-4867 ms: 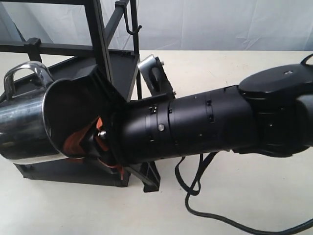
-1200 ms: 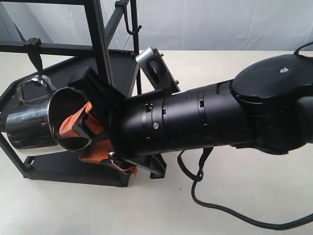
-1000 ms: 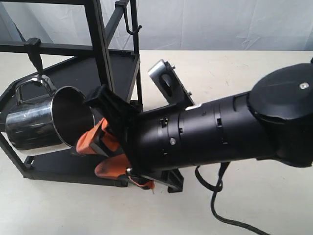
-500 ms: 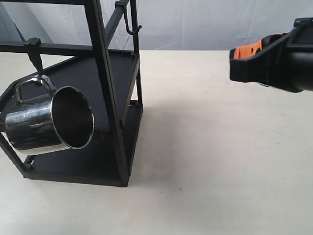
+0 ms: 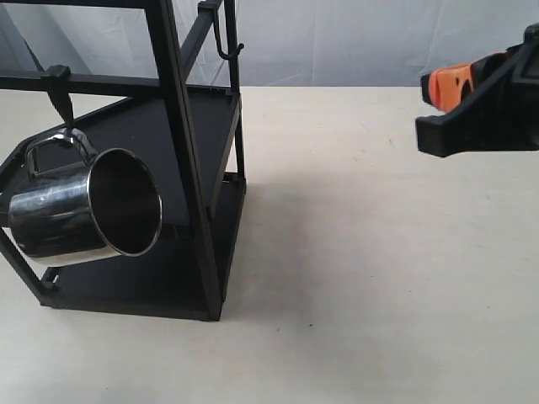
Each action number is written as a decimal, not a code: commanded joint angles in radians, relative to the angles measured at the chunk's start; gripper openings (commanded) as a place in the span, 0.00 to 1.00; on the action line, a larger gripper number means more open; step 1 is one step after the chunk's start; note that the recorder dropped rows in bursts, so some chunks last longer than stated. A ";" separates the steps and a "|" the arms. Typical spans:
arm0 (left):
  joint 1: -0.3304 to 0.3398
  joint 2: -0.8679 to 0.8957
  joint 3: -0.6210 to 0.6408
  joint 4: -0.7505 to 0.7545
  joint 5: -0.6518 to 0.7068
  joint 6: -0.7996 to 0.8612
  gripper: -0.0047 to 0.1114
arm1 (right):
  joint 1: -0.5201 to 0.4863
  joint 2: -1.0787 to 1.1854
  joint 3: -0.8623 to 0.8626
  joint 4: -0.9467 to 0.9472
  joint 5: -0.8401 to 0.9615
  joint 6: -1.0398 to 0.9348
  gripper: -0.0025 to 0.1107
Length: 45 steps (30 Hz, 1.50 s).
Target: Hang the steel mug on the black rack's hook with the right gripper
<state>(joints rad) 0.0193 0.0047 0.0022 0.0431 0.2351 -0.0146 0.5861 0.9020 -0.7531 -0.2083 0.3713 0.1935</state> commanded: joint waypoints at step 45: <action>-0.001 -0.005 -0.002 0.003 -0.004 -0.002 0.05 | -0.550 -0.792 0.753 0.218 -0.093 -0.184 0.02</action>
